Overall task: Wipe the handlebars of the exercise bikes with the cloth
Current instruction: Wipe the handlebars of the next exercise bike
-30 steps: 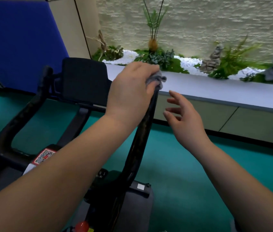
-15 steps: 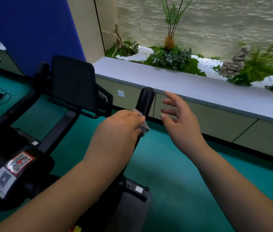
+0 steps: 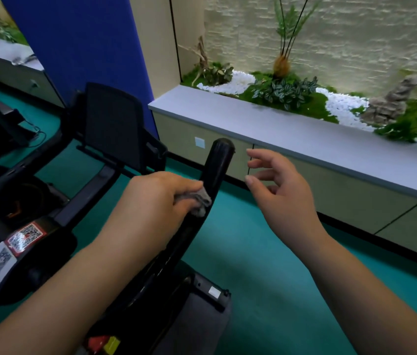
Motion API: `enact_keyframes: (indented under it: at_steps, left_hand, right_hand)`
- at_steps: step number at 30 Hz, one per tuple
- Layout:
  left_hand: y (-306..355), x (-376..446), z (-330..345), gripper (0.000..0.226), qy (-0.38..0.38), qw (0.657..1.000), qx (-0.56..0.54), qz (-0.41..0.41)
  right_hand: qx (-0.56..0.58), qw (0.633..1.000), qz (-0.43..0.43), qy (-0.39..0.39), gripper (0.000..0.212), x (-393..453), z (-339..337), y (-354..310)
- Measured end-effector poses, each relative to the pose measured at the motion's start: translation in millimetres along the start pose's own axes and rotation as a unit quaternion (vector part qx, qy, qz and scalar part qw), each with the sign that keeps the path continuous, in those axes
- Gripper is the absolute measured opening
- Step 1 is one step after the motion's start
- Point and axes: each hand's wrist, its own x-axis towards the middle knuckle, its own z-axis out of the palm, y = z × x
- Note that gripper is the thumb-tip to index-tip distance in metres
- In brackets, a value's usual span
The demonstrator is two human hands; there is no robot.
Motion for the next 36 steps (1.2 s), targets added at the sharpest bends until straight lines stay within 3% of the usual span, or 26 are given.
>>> enact_keyframes:
  at_steps: [6, 9, 13, 16, 21, 24, 29, 36]
  left_hand:
    - [29, 2, 7, 0.035, 0.087, 0.986, -0.144, -0.014]
    - [40, 1, 16, 0.03, 0.07, 0.967, -0.241, -0.053]
    - [37, -2, 24, 0.028, 0.046, 0.96, -0.269, -0.068]
    - [34, -1, 23, 0.025, 0.004, 0.963, -0.263, -0.06]
    - [29, 2, 7, 0.025, -0.068, 0.967, -0.244, -0.002]
    - [23, 6, -3, 0.018, -0.008, 0.98, -0.197, -0.001]
    - [15, 10, -9, 0.019, 0.072, 0.991, -0.117, -0.003]
    - [7, 5, -5, 0.017, 0.076, 0.994, -0.062, 0.052]
  right_hand:
    - [0.028, 0.995, -0.043, -0.089, 0.038, -3, -6, -8]
    - [0.032, 0.991, -0.043, -0.126, 0.05, -4, -6, -7]
    - [0.122, 0.982, 0.008, -0.141, 0.037, -6, -5, -5]
    - [0.162, 0.973, 0.026, -0.164, 0.03, -8, -5, -3]
    - [0.25, 0.96, 0.073, -0.1, 0.018, -1, -15, 4]
    - [0.312, 0.941, 0.121, -0.053, 0.013, 9, -21, 9]
    - [0.283, 0.947, 0.15, 0.036, 0.017, 39, 2, 6]
    - [0.335, 0.928, 0.166, -0.01, 0.03, 37, 42, -7]
